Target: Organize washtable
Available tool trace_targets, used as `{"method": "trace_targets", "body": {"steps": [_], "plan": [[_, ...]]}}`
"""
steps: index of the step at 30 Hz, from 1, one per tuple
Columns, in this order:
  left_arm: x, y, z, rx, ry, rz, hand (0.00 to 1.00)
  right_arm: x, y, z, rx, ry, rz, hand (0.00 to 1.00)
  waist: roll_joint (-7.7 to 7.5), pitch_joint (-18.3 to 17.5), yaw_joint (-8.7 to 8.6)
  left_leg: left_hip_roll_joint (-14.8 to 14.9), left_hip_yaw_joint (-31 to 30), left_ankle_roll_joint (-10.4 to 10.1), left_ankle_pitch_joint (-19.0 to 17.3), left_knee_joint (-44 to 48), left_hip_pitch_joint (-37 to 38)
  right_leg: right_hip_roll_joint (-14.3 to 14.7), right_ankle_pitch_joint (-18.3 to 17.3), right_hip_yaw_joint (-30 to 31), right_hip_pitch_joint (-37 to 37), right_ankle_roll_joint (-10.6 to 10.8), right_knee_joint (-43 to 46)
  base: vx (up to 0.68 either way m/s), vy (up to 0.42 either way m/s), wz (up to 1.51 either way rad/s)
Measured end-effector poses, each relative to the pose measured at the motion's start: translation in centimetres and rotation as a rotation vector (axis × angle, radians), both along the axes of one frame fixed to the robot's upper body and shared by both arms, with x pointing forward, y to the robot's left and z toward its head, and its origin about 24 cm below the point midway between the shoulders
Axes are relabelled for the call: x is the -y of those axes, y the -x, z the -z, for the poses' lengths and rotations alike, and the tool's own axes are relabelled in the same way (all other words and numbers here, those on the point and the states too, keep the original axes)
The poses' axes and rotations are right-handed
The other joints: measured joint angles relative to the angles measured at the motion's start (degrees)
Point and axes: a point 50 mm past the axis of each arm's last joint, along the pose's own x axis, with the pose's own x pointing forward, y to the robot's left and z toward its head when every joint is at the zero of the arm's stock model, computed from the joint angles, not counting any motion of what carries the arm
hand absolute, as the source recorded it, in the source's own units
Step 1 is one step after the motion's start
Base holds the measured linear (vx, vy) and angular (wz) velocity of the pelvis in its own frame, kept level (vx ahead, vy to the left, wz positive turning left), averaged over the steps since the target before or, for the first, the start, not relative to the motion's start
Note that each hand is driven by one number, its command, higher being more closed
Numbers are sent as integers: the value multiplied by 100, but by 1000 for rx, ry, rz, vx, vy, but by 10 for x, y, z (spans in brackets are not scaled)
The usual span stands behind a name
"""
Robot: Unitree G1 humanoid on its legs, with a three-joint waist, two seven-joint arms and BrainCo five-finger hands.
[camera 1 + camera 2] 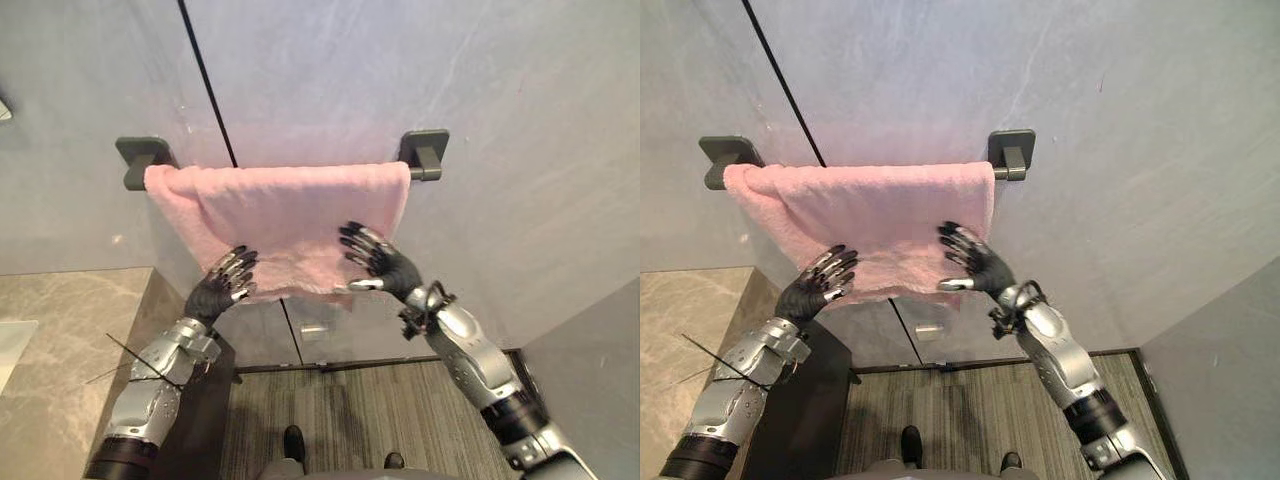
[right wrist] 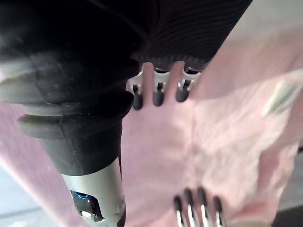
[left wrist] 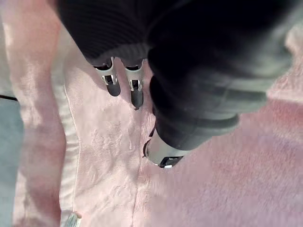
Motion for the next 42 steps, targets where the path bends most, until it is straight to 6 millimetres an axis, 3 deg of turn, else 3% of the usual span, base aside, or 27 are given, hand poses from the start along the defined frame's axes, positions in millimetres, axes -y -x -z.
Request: {"method": "trace_targets", "body": {"steps": [3, 7, 10, 14, 18, 23, 25, 31, 34, 36, 37, 38, 39, 40, 42], "plan": [[-20, 25, 31, -97, 84, -158, 0, 24, 21, 13, -52, -17, 89, 0, 1, 0, -42, 14, -14, -1, -3, -1, 2, 3, -10, 6, 5, -14, -23, 5, 0, -1], [0, 70, 72, -257, 173, -229, 0, 14, 41, 22, -78, -59, 108, 0, 7, 0, -128, 27, -20, -36, -33, -1, 2, 16, -79, -31, 12, -32, -78, -26, 2, 5], [18, 89, 76, -302, 166, -175, 0, 10, 51, 30, -116, -87, 119, 0, -3, -3, -130, 9, -78, -34, -38, 0, 2, 0, -79, -75, 67, -30, -115, -6, 9, 9], [34, 101, 70, -299, 149, -94, 0, 9, 57, 38, -159, -98, 126, 0, -6, -6, -120, 6, -102, -18, -49, 0, -9, -11, -62, -85, 97, -7, -173, 0, 4, 3], [55, 110, 77, -343, 205, -8, 0, 9, 60, 41, -176, -113, 145, 0, -7, -9, -134, -2, -140, -17, -49, 1, -4, -19, -60, -142, 133, -2, -186, 5, 5, 5], [68, 109, 79, -323, 308, -81, 0, 19, 68, 51, -202, -174, 351, 0, -1, -12, -120, -3, -194, -17, -49, 1, -3, -16, -60, -219, 174, -1, -208, 17, -5, 5], [70, 108, 78, -303, 360, -226, 0, 20, 78, 59, -240, -208, 442, 0, 4, -15, -135, 0, -189, -33, -38, 1, -3, -12, -59, -218, 179, -1, -220, 36, -9, -1], [62, 101, 67, -235, 372, -399, 0, 20, 90, 82, -342, -189, 497, 0, 1, 8, -141, 8, 29, -46, -44, 3, 110, -5, -11, 32, 138, 18, -158, 25, -5, -17], [58, 97, 64, -210, 358, -438, 0, 15, 84, 78, -325, -213, 477, 0, -62, 173, -131, 89, 364, -57, -60, 5, 79, 9, 11, 392, -213, 0, 101, -25, 8, -59], [58, 86, 59, -181, 356, -429, 0, 14, 78, 73, -307, -237, 469, 0, -49, 302, -142, 94, 482, -31, -83, 7, -8, 7, -32, 558, -416, 59, 311, -67, 7, -39], [60, 76, 54, -155, 347, -404, 0, 13, 75, 71, -301, -265, 469, 0, -136, 420, -142, 62, 522, -16, -79, 8, -67, -19, -60, 650, -606, 117, 510, -104, 30, -23], [61, 66, 48, -128, 336, -386, 0, 13, 72, 69, -299, -283, 467, 0, -134, 497, -133, 152, 497, 110, -51, 4, -146, 7, -92, 717, -656, 333, 618, -138, 12, -16], [62, 62, 46, -112, 333, -382, 0, 12, 70, 68, -294, -293, 464, 0, -112, 560, -133, 184, 481, 165, -40, 5, -166, 22, -305, 785, -828, 349, 1193, -80, -44, 22], [63, 56, 42, -96, 323, -357, 0, 10, 71, 69, -305, -316, 465, 0, -119, 608, -162, 143, 364, 190, -26, 9, -116, -22, -904, 961, -1025, 159, 2525, -30, -61, 40], [63, 55, 41, -92, 309, -345, 0, 3, 72, 71, -319, -314, 430, 0, -268, 579, -146, 9, 95, 245, 18, 44, -48, -64, -1307, 1296, -708, 307, 3248, 23, -105, 83]]}}
